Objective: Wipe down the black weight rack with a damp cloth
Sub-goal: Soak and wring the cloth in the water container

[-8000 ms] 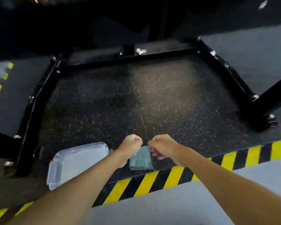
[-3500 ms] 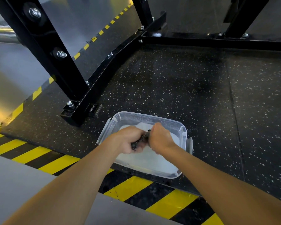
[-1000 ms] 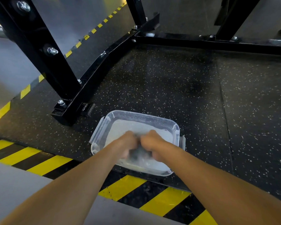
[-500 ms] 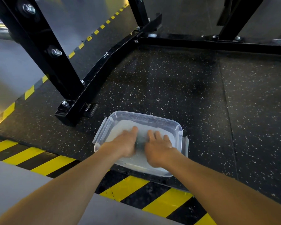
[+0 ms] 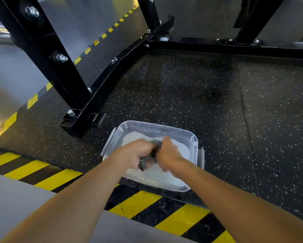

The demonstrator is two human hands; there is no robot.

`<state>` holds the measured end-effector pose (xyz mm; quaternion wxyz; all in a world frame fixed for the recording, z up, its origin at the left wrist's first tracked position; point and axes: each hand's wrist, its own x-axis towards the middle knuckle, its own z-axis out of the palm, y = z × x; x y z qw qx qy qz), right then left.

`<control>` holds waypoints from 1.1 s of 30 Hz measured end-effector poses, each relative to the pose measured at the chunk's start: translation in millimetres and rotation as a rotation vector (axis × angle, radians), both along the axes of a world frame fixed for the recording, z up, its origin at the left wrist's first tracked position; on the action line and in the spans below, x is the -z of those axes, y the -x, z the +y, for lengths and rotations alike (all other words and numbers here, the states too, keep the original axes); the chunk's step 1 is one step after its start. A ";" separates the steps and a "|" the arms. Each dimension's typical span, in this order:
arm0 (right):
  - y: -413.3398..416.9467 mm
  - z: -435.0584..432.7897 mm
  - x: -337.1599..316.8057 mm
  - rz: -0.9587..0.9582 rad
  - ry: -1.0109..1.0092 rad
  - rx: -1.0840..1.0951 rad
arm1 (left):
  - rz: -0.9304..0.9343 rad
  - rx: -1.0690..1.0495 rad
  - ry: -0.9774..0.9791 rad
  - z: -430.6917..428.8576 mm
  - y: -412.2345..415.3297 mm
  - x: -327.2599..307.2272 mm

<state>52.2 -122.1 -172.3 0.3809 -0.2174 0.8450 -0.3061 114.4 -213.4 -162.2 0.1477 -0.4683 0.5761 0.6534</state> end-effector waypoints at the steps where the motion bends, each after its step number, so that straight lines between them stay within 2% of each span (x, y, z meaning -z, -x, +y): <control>1: 3.0 4.5 0.3 0.109 -0.034 -0.098 | -0.017 0.027 0.010 -3.2 -1.3 -4.0; 4: 5.7 18.2 -0.8 0.313 -0.163 -0.338 | -0.085 0.277 0.284 -13.4 -4.1 -9.0; 7: 2.8 19.9 -3.5 0.521 -0.332 -0.544 | -0.324 0.659 0.650 -16.0 -12.0 -12.2; 8: 1.5 19.2 -4.1 0.566 -0.368 -0.600 | -0.374 0.742 0.737 -14.7 -13.1 -13.9; 10: -1.1 16.2 -1.6 0.536 -0.331 -0.610 | -0.368 0.819 0.785 -12.6 -10.9 -18.3; 14: -1.3 8.5 -5.8 0.479 -0.085 -0.446 | -0.173 0.835 0.713 -16.7 -3.4 -33.4; 18: 12.1 6.6 -30.0 0.375 -0.053 -0.433 | -0.104 0.796 0.662 -22.2 -7.4 -46.3; 20: 20.5 7.3 -46.7 0.310 0.025 -0.403 | -0.070 0.783 0.672 -22.1 -11.3 -46.8; 22: 27.5 9.8 -63.0 0.234 0.092 -0.349 | -0.008 0.673 0.619 -16.1 -14.7 -44.8; 25: 31.4 10.6 -78.4 0.038 0.211 -0.237 | 0.161 0.429 0.349 -3.2 -17.7 -41.3; 28: 30.6 11.3 -83.7 -0.132 0.326 -0.122 | 0.297 0.322 0.108 4.9 -19.3 -40.7; 30: 31.2 12.6 -85.7 -0.204 0.386 -0.051 | 0.331 0.270 0.069 6.2 -20.8 -39.2; 33: 33.1 15.7 -88.0 -0.251 0.453 0.014 | 0.314 0.155 0.109 11.5 -22.5 -36.6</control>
